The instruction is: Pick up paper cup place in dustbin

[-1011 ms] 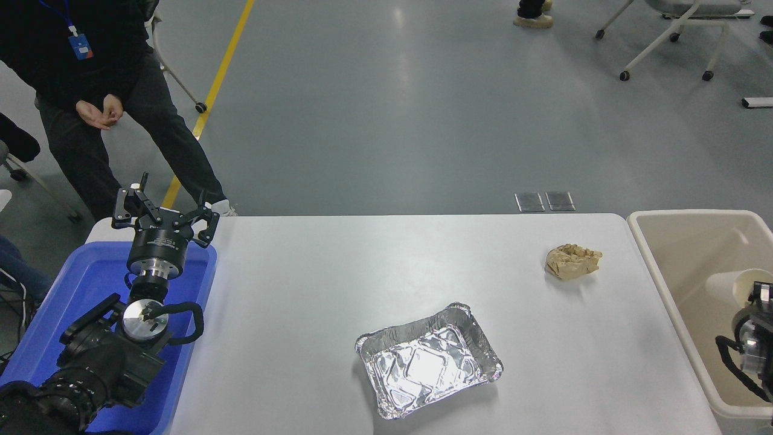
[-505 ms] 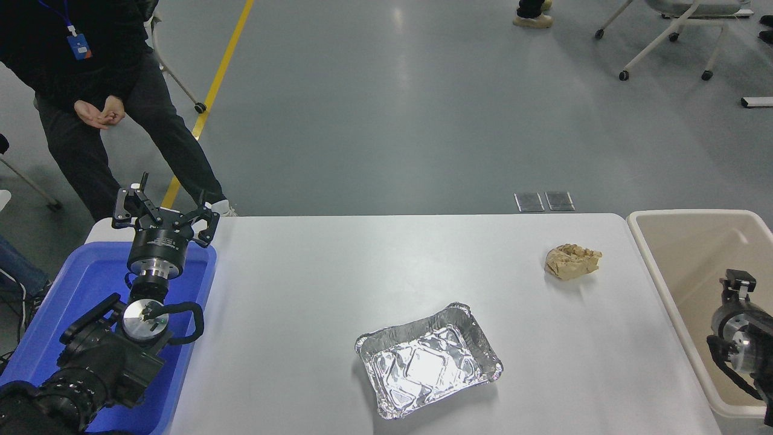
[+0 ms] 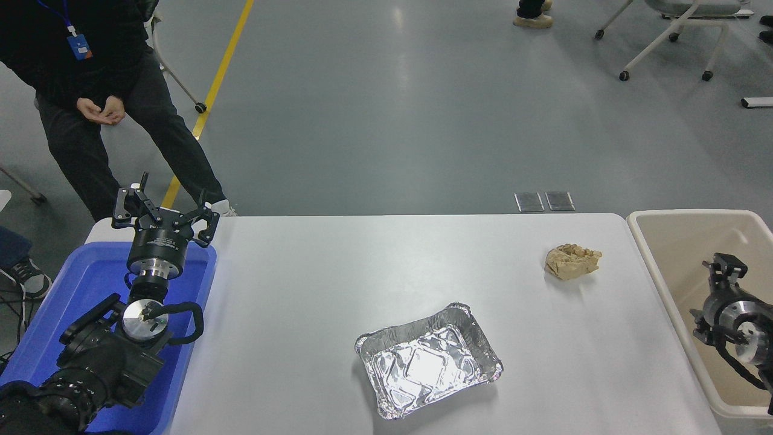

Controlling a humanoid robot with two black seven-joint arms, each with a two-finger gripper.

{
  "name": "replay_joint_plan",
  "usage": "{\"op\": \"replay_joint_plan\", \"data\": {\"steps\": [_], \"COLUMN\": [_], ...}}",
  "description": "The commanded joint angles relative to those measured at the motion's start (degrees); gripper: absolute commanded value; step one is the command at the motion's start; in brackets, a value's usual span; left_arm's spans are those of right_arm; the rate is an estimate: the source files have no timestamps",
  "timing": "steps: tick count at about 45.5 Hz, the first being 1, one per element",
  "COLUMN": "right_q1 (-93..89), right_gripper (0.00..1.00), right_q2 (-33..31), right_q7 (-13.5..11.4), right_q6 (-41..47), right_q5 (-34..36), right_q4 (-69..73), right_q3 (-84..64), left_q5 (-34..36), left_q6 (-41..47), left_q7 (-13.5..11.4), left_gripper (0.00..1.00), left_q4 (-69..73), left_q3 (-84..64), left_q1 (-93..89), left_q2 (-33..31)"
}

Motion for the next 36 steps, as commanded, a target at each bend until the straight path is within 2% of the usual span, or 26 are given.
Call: {"op": "replay_joint_plan", "data": {"steps": [1, 16, 36], "right_q1": [3.6, 9.1, 18.2], "right_gripper": [1.00, 1.00, 1.00], "right_q2": [0.2, 1.4, -1.2], "right_q7": [0.0, -0.1, -0.5], "right_q6": [0.3, 0.6, 3.6], "right_q5": [-1.0, -0.1, -0.2], "right_q4": [0.0, 0.2, 4.7], "right_q3": [-0.1, 0.9, 12.9], "left_q5": [0.0, 0.0, 0.0], "left_q6": [0.0, 0.0, 0.0], "left_q7": [0.0, 0.0, 0.0], "left_gripper": [0.99, 0.99, 0.99], "left_q4": [0.0, 0.0, 0.0], "left_q3": [0.0, 0.0, 0.0], "left_q1": [0.0, 0.0, 0.0], "left_q2": [0.0, 0.0, 0.0]}}
